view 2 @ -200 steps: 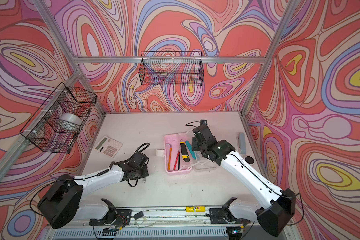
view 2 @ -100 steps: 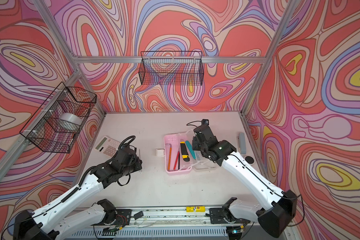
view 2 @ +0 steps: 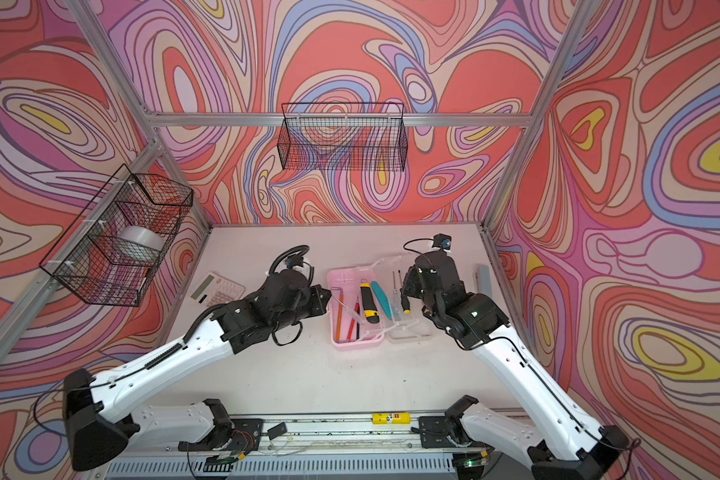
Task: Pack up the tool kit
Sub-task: 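Lift the clear-handled screwdriver toward the box with the left gripper while the right draws back, then close the right gripper on the screwdriver handle held by the left gripper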
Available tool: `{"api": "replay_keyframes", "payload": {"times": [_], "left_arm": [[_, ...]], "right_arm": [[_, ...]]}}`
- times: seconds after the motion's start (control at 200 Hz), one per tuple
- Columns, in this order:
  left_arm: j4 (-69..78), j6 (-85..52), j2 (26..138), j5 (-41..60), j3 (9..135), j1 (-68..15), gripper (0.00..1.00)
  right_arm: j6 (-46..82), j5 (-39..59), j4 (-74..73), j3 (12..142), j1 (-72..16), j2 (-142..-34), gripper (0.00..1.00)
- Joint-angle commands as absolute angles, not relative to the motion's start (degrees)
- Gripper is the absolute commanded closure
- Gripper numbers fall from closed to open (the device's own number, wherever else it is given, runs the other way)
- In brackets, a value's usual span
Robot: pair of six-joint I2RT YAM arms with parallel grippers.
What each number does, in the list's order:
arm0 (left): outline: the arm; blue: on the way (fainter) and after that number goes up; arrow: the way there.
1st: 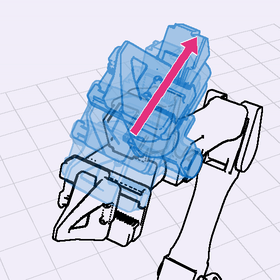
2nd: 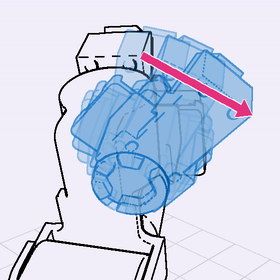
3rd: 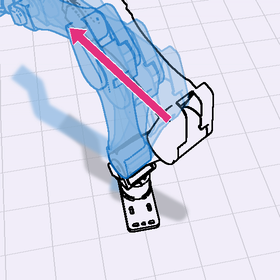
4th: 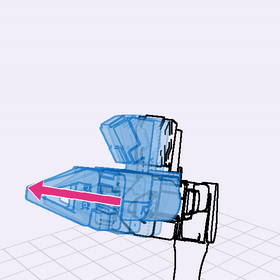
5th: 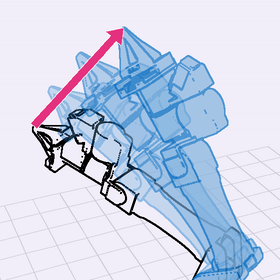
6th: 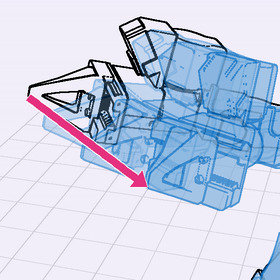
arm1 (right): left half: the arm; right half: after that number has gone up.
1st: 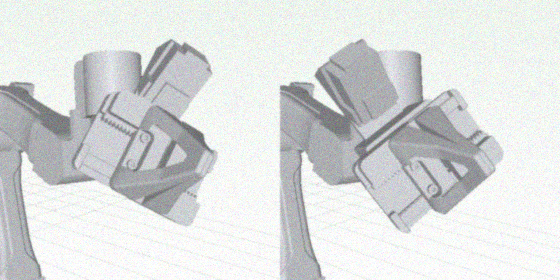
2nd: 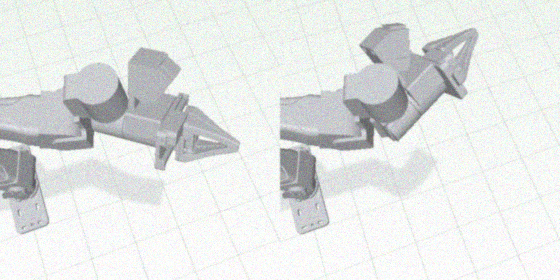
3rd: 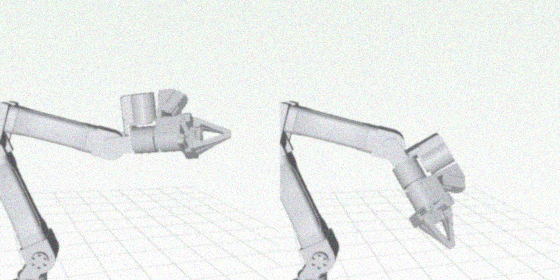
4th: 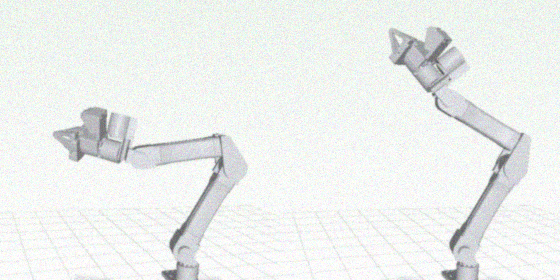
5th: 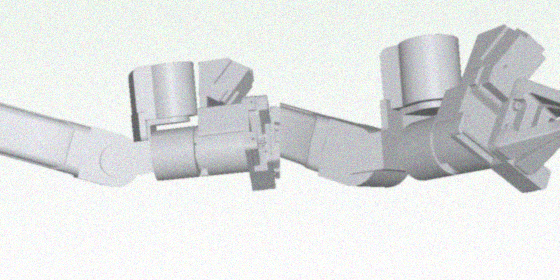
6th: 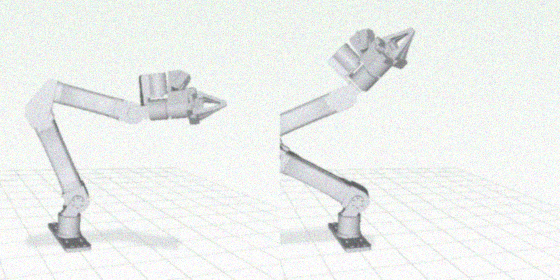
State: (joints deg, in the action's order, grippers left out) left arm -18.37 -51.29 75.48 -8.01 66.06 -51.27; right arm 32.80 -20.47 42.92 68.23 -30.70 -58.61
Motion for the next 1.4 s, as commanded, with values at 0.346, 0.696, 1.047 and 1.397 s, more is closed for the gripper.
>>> {"api": "replay_keyframes", "payload": {"times": [0.346, 0.696, 1.047, 1.397], "left_arm": [[-8.32, -53.88, 94.68, -5.78, 80.52, -57.31, 1.0], [-13.24, -48.68, 86.46, -13.62, 74.67, -56.52, 1.0], [-18.7, -45.67, 78.83, -17.78, 66.19, -56.38, 0.59], [-18.4, -46.67, 73.97, -16.55, 59.06, -56.41, 0.56]], "right_arm": [[34.85, -20.23, 47.9, 67.72, -30.32, -54.93, 0.71], [31.67, -6.0, 46.35, 63.24, -30.43, -60.75, 0.68], [34.1, 2.49, 48.12, 60.64, -35.05, -64.13, 0.62], [46.37, 0.45, 43.02, 55.37, -40.12, -67.49, 0.62]]}}
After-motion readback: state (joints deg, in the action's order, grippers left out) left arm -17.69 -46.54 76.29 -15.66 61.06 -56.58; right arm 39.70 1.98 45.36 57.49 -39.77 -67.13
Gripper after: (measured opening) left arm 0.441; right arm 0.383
